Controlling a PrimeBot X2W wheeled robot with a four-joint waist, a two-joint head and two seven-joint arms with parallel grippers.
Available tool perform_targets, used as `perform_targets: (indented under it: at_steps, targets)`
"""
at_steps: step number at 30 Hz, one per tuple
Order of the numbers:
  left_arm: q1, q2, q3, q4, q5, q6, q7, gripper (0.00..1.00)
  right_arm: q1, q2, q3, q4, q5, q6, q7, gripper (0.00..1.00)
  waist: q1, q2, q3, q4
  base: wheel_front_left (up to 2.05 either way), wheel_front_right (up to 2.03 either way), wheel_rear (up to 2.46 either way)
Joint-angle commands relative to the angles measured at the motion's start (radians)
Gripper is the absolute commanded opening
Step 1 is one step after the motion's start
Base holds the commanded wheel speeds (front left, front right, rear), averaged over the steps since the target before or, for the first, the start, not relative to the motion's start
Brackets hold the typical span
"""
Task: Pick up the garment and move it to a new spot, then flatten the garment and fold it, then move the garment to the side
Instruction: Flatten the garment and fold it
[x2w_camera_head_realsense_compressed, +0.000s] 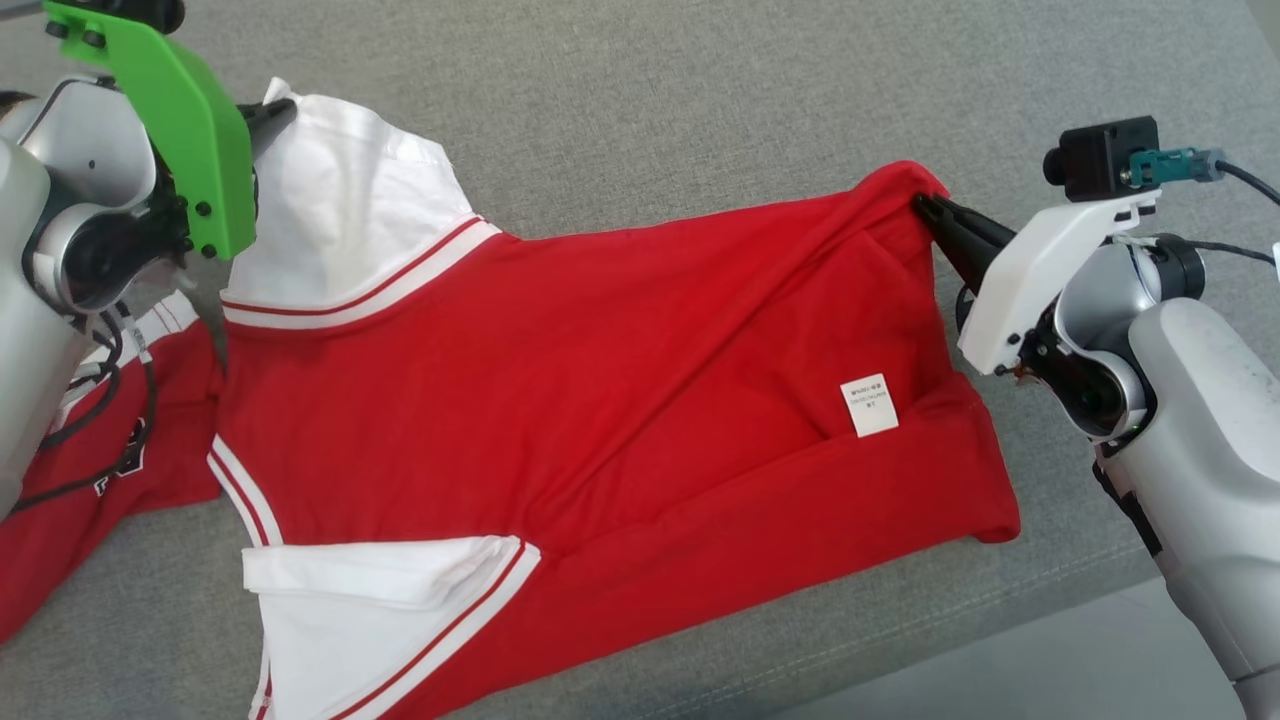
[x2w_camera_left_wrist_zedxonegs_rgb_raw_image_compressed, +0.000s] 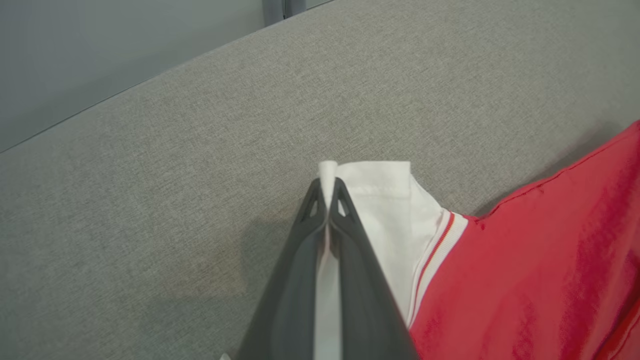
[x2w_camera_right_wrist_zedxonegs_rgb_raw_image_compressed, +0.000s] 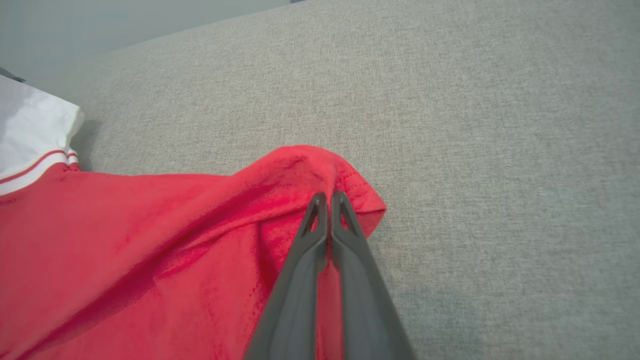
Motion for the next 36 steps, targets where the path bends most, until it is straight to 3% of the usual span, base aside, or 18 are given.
perform_targets:
  at_steps: [1,20,31,36]
  targets:
    - [0.022,0.016,0.004,-0.003,-0.016,-0.003,-0.009,0.00,0.019,-0.009,0.002,0.010,0.001,0.000,-0.009,0.00,0.0000,0.0000,-0.050,0.032,0.00,0.00,0.00]
    - [0.289,0.123,-0.053,-0.239,-0.188,-0.003,-0.042,0.00,0.198,-0.161,0.107,-0.014,0.134,0.000,-0.018,0.00,0.0000,0.0000,-0.268,0.141,0.00,0.00,0.00]
    - [0.427,0.171,-0.092,-0.359,-0.244,0.029,-0.006,0.00,0.255,-0.242,0.178,-0.026,0.171,0.000,-0.002,0.00,0.0000,0.0000,-0.308,0.175,0.00,0.00,0.00]
    - [0.470,0.160,-0.108,-0.390,-0.267,0.042,0.003,0.00,0.268,-0.273,0.220,-0.033,0.199,0.000,0.027,0.00,0.0000,0.0000,-0.316,0.185,0.00,0.00,0.00]
